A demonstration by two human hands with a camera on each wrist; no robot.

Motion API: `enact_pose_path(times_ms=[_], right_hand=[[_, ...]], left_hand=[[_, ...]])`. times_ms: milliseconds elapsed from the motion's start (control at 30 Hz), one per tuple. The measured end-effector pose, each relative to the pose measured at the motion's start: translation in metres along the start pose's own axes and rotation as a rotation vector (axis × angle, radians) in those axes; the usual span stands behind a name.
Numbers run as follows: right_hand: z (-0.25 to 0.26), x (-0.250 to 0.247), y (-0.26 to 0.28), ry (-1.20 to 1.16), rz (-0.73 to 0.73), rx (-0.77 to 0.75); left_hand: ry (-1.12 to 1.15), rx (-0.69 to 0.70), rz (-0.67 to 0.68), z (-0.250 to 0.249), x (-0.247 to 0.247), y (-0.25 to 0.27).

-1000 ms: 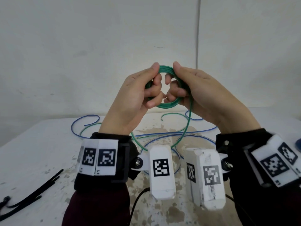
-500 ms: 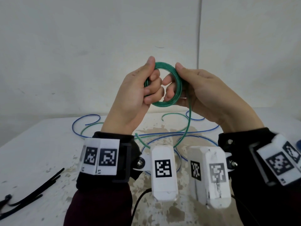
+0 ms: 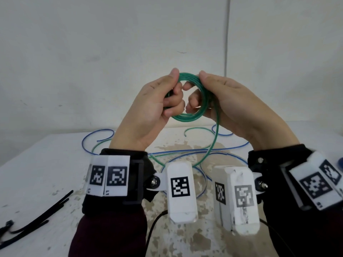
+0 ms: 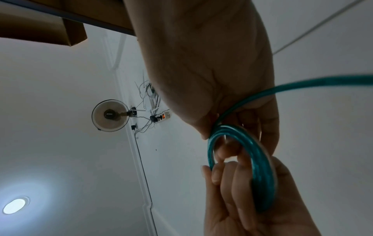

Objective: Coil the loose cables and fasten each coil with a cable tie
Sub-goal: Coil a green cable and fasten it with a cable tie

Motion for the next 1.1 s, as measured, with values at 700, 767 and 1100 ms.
enact_pose_path(times_ms=[700,767,1100], right_hand=[[-0.006,-0.002,-0.002,0.226,-0.110,-0.002],[-0.006,-0.001,-0.002,0.182,-0.081,-0.017],[-0.001,0.000,-0.001,-0.136,-0.010,-0.005]], left_hand=[[-0.390,0.073,-0.093,0.003,-0.004,0.002],[-0.350,0.131,-0.147,0.001,-0.006,0.001],[-0.080,0.324,-0.373,0.001,-0.007,-0.004]])
Point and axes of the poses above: each hand's wrist, its own y-axis away from the middle knuckle, its own x-axis out of the palm, z = x × y, the point moved 3 cm from there along -y, towards the middle knuckle, and after that the axes turned 6 degrees about -x, right-handed, at the moved point
